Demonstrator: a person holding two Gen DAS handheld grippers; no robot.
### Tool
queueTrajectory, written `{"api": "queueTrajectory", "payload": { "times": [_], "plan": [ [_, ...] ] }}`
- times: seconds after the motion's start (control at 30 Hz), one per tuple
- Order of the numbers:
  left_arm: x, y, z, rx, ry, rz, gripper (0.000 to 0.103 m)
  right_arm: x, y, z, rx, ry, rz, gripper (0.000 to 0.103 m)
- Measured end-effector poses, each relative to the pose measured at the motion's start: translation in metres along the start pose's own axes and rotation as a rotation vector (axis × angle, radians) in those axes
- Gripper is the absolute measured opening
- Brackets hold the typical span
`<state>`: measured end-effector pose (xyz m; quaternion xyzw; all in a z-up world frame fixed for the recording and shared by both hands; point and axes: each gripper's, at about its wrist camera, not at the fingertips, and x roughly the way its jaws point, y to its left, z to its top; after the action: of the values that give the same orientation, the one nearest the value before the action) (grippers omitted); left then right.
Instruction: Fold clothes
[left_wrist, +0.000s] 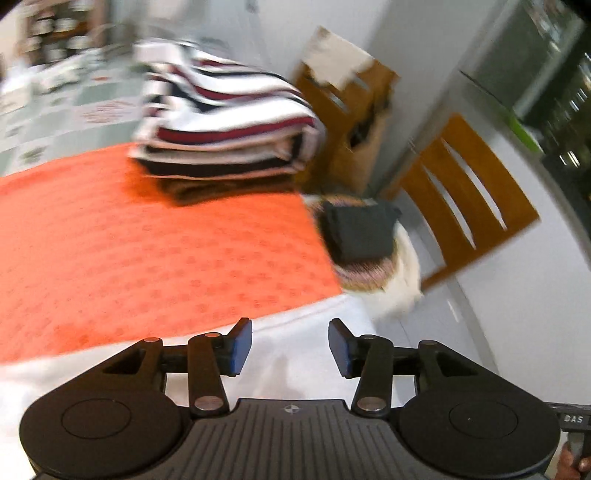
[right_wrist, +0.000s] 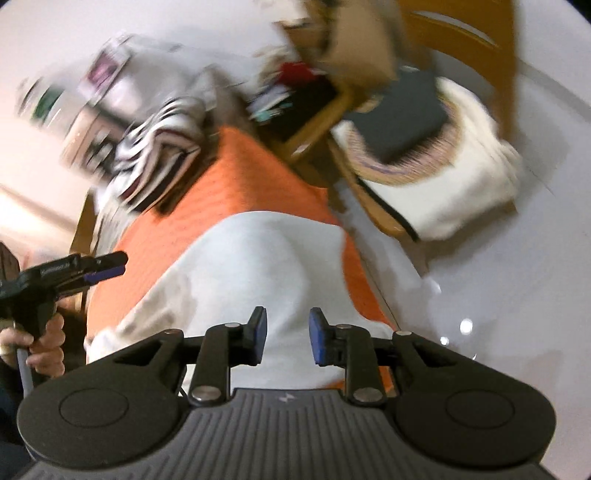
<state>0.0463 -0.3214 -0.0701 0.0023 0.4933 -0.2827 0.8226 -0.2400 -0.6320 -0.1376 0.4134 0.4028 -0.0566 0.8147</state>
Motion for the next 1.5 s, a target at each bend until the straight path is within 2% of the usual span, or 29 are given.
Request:
{"api": "queueTrajectory", "payload": {
  "times": [0.2, 0.37, 0.6, 0.77, 0.93, 1.07, 1.2, 1.27, 1.33, 1.37, 1.43, 1.5],
  "plan": [
    [-0.048, 0.043, -0.038, -0.146, -0.073, 0.122, 0.055, 0.012, 0.052, 0.024, -0.226, 0.106, 0.056, 0.031],
    [-0.084, 0.087, -0.076, -0.228, -0.114, 0.220, 0.061, 0.035, 0.098, 0.022, -0.367, 0.173, 0.083, 0.035],
    [-0.132, 0.176, -0.118, -0.363, -0.167, 0.361, 0.063, 0.067, 0.170, 0.001, -0.490, 0.204, 0.139, 0.036],
    [-0.170, 0.255, -0.137, -0.409, -0.207, 0.453, 0.066, 0.098, 0.228, -0.024, -0.540, 0.199, 0.173, 0.037],
    [-0.195, 0.336, -0.142, -0.400, -0.198, 0.458, 0.066, 0.131, 0.283, -0.049, -0.528, 0.187, 0.189, 0.038],
    [-0.195, 0.391, -0.137, -0.368, -0.180, 0.409, 0.064, 0.157, 0.323, -0.069, -0.527, 0.180, 0.201, 0.038],
    [-0.187, 0.433, -0.141, -0.406, -0.168, 0.396, 0.052, 0.182, 0.356, -0.080, -0.536, 0.186, 0.218, 0.038],
    [-0.185, 0.449, -0.149, -0.451, -0.167, 0.399, 0.037, 0.195, 0.372, -0.081, -0.555, 0.186, 0.211, 0.038],
    [-0.182, 0.466, -0.156, -0.495, -0.165, 0.402, 0.011, 0.208, 0.388, -0.079, -0.579, 0.187, 0.202, 0.038],
    [-0.182, 0.474, -0.160, -0.520, -0.165, 0.402, 0.006, 0.214, 0.395, -0.078, -0.590, 0.191, 0.198, 0.038],
    [-0.183, 0.487, -0.172, -0.599, -0.175, 0.376, 0.005, 0.228, 0.409, -0.074, -0.607, 0.214, 0.202, 0.038],
    [-0.180, 0.490, -0.180, -0.614, -0.174, 0.363, 0.005, 0.243, 0.422, -0.070, -0.627, 0.235, 0.210, 0.038]
  ]
}}
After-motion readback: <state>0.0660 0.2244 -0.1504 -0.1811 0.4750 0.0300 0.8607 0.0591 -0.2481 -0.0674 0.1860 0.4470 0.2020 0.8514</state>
